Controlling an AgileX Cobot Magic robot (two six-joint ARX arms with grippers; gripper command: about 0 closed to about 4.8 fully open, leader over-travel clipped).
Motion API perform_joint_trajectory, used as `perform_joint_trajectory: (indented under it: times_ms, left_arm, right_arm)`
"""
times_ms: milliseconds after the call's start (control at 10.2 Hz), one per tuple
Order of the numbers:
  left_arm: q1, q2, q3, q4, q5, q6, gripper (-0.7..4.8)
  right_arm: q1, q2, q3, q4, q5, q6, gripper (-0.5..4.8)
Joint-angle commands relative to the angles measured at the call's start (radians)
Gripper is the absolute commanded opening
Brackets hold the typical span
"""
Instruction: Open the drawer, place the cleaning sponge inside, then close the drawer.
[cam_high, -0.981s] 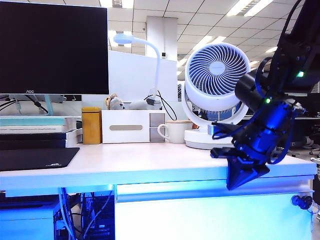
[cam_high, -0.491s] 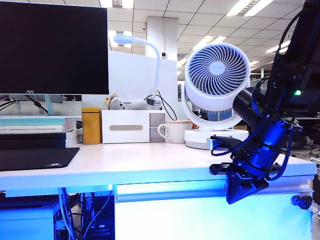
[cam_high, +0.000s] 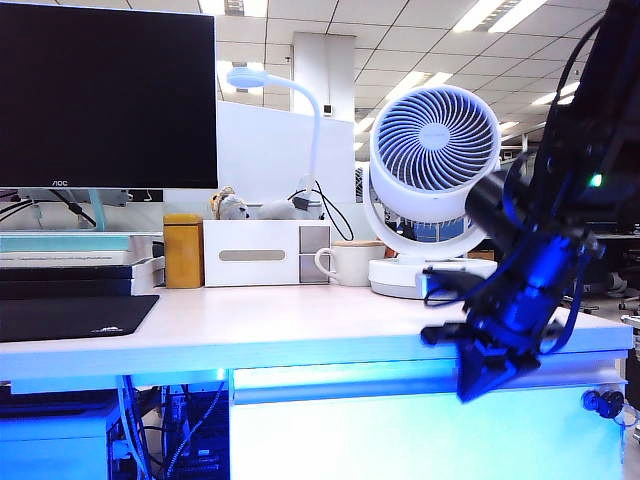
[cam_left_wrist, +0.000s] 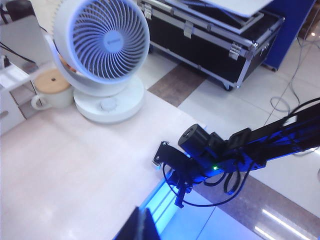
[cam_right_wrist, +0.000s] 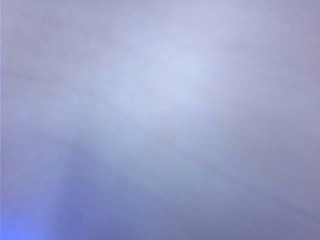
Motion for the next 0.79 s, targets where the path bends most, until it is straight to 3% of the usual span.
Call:
perform_joint_trajectory:
  times_ms: [98,393,687,785]
  left_arm:
    - [-0.001,-0.022,0.002,0.011,-0.003,-0.006,-0.06]
    - [-0.001,-0.067,0.002,-0.006,-0.009,-0.006,-0.06]
    - [-0.001,-0.250,-0.006,-0.165,-0.222,0.027,-0.06]
    - [-0.001,-0.424,-0.117,-0.170,-0.297,0.020,-0.06]
  right_arm:
    - [-0.001,-0.122,0.006,-0.064,0.004,-0.002,-0.01]
    - [0.000,-0.362,0.006,-0.187,0.002,0.003,-0.01]
    - [0.000,-0.889,0.003,-0.206,0.008,0.055,-0.01]
    - [0.000,-1.100,-0.089,-0.204,0.050,0.083,-0.01]
